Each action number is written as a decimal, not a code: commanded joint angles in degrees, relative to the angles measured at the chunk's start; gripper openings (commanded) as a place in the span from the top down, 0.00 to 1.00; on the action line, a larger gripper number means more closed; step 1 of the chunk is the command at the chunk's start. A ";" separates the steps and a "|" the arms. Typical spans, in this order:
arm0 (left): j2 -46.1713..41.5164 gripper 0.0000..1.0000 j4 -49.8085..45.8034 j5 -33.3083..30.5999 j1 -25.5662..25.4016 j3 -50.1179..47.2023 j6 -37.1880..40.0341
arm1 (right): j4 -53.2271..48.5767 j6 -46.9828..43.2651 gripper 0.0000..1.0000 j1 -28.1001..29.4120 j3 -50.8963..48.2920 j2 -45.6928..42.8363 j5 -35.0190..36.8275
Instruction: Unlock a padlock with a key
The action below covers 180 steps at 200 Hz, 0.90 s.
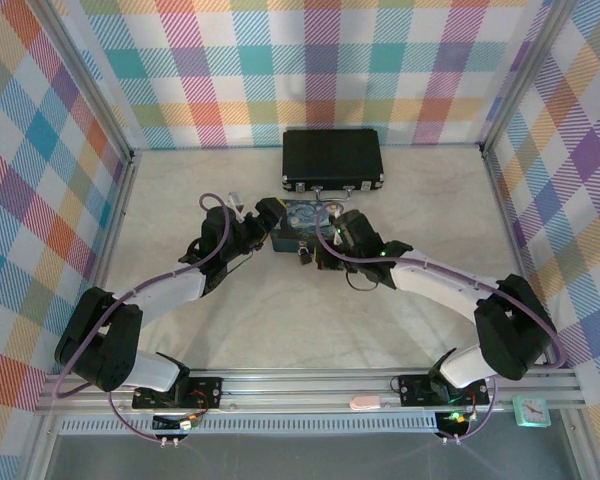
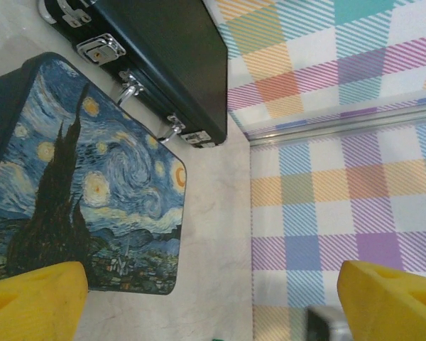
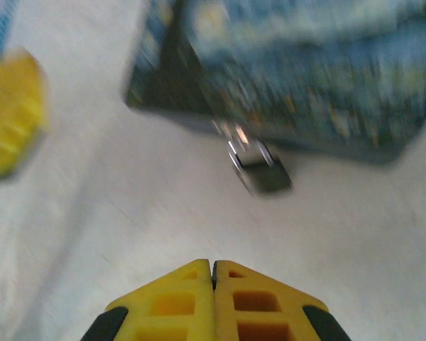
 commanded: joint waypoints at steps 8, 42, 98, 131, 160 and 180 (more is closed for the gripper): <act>0.00 0.09 -3.05 -1.57 -0.18 2.53 2.81 | -1.25 2.72 1.00 0.03 -4.72 3.06 -6.65; 2.18 0.09 -2.96 -0.72 -0.19 3.64 2.63 | -1.79 2.91 1.00 0.63 -5.54 6.58 -5.28; 4.45 0.09 -3.39 -0.28 -0.18 4.82 3.00 | -15.50 -1.15 0.45 1.58 -4.42 3.44 10.17; 6.08 0.09 -2.59 0.53 -0.19 5.58 2.42 | -19.10 -3.39 0.43 4.29 -0.32 5.35 11.00; 6.02 0.09 -3.27 0.34 -0.10 5.69 2.71 | -23.35 1.10 0.43 6.33 1.83 7.41 11.24; 6.02 0.08 -3.88 -0.32 -0.10 5.68 3.07 | -19.63 0.46 0.43 7.28 0.97 7.83 9.77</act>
